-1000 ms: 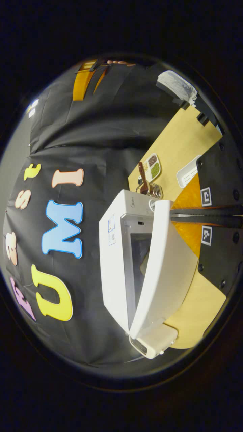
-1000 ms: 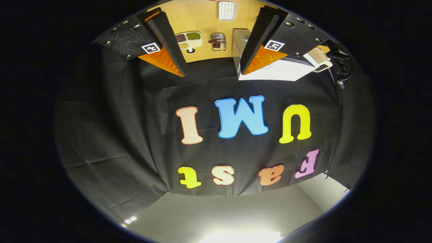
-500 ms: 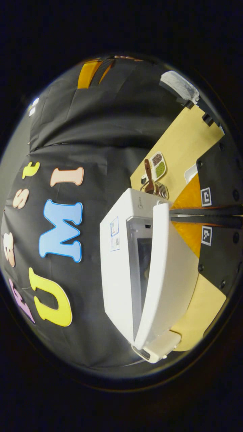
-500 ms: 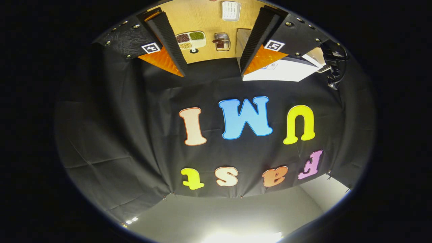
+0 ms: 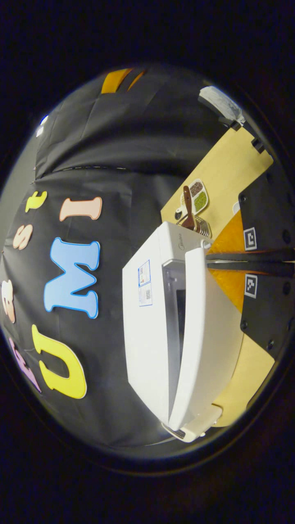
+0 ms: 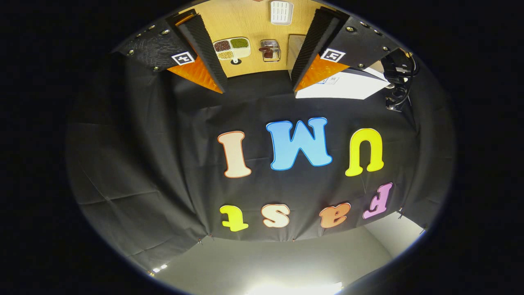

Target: Open the microwave oven with the left hand, put the food in, and close the microwave oven.

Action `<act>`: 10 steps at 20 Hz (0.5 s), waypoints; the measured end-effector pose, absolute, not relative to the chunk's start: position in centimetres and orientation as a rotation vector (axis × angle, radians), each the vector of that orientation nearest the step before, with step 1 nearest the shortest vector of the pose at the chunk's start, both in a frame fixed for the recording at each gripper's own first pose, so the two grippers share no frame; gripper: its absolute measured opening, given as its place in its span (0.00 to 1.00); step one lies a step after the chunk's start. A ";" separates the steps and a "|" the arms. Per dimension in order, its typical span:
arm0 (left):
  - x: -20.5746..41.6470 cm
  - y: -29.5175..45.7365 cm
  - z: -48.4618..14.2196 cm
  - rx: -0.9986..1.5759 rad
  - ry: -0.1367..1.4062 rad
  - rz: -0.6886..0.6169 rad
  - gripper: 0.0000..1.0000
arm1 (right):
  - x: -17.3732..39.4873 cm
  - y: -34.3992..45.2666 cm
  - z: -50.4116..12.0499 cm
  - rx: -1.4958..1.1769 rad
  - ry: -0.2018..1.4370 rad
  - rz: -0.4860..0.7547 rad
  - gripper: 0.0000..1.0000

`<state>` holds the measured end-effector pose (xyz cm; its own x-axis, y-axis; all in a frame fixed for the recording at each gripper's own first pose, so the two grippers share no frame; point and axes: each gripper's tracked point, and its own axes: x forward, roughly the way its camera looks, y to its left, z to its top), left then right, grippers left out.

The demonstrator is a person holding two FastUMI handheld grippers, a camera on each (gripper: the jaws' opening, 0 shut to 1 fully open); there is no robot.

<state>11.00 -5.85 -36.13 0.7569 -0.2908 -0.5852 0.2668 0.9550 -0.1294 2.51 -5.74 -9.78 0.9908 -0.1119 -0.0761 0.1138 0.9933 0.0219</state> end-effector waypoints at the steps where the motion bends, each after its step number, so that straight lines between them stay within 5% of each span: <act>1: 11.3 -5.9 -36.3 -0.041 0.644 -0.303 0.07 | 2.5 -5.8 -9.8 0.028 0.077 -0.115 0.96; 10: 14.3 -6.2 -36.7 -0.069 0.648 -0.284 0.07 | 2.9 -6.4 -10.3 0.028 0.086 -0.134 0.96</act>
